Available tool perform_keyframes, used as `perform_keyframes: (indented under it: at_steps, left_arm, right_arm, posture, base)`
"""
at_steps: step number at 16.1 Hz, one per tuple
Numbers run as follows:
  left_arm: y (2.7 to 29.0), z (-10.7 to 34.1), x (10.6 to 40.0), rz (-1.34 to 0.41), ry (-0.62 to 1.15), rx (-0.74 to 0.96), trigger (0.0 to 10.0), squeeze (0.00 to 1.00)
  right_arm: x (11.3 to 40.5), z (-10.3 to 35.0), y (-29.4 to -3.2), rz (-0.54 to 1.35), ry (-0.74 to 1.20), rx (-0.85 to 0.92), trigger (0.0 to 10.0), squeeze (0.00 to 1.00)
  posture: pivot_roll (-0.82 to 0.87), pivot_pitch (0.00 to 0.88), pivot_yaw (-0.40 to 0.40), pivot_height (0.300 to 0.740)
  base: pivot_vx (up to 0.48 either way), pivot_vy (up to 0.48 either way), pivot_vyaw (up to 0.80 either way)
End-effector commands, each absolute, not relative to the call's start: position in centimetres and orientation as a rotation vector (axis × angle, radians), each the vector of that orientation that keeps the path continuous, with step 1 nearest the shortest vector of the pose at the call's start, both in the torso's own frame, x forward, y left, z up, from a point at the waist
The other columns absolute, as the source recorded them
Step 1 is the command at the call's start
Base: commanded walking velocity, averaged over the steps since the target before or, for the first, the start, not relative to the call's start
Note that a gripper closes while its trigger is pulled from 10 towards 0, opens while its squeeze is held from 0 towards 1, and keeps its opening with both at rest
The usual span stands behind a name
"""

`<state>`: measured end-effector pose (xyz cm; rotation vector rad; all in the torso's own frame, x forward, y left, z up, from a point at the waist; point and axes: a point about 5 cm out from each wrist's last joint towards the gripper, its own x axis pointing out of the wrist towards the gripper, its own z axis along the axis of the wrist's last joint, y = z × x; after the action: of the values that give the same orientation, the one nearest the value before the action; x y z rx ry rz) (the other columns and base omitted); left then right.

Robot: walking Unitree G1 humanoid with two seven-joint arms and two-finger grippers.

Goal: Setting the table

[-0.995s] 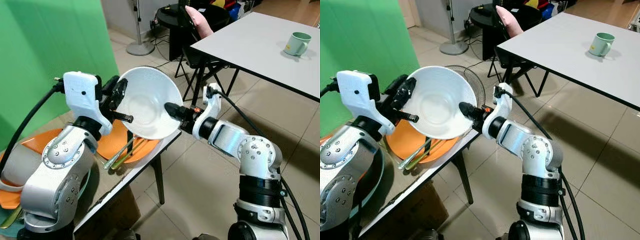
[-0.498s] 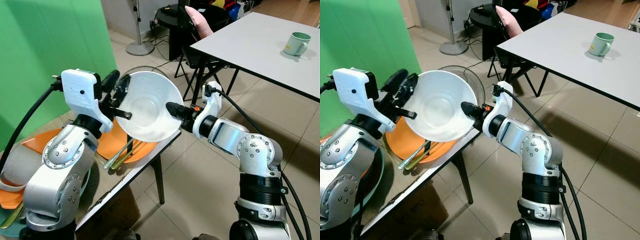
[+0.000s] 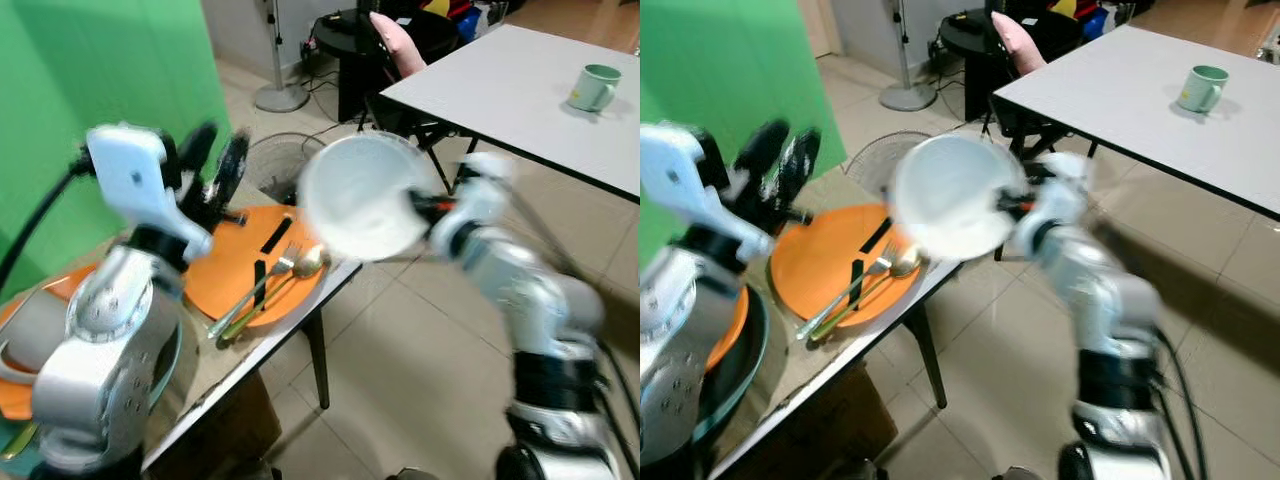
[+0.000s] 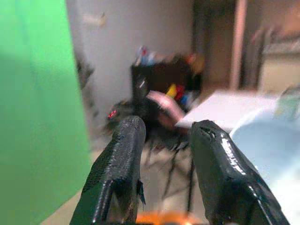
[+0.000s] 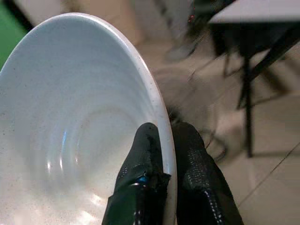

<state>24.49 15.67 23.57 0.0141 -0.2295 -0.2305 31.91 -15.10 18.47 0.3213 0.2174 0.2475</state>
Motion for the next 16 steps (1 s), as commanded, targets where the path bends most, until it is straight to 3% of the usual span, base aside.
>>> perform_keyframes:
  at_steps: [1, 5, 7, 12, 16]
  left_arm:
    - [15.9, 22.0, 24.5, -0.182, -0.16, 0.108, 10.0, 0.0]
    - [15.9, 19.1, 24.3, -0.097, -0.065, 0.101, 10.0, 0.0]
    - [15.3, 18.8, 24.5, -0.08, -0.061, 0.107, 10.0, 0.0]
    - [14.3, 18.4, 24.7, -0.097, -0.085, 0.147, 10.0, 0.0]
    - [14.6, 18.3, 24.0, -0.105, -0.076, 0.096, 10.0, 0.0]
  right_arm:
    - [31.2, 20.4, -15.5, 0.273, 0.104, 0.307, 10.0, 0.0]
    - [28.9, 20.0, -17.4, 0.166, 0.041, 0.071, 10.0, 0.0]
    - [27.6, 19.4, -17.7, 0.12, 0.041, 0.108, 10.0, 0.0]
    - [27.0, 18.7, -16.1, 0.16, 0.064, 0.07, 10.0, 0.0]
    - [26.8, 18.1, -16.1, 0.152, 0.105, 0.086, 10.0, 0.0]
  posture:
    - [-0.05, 0.0, 0.087, 0.74]
    - [-0.07, 0.002, 0.08, 0.74]
    - [-0.08, 0.007, 0.079, 0.74]
    - [-0.11, 0.009, 0.089, 0.74]
    - [-0.1, 0.024, 0.073, 0.74]
  base:
    - [0.0, 0.0, 0.0]
    - [0.0, 0.0, 0.0]
    - [0.0, 0.0, 0.0]
    - [0.0, -0.412, 0.0]
    - [0.0, 0.0, 0.0]
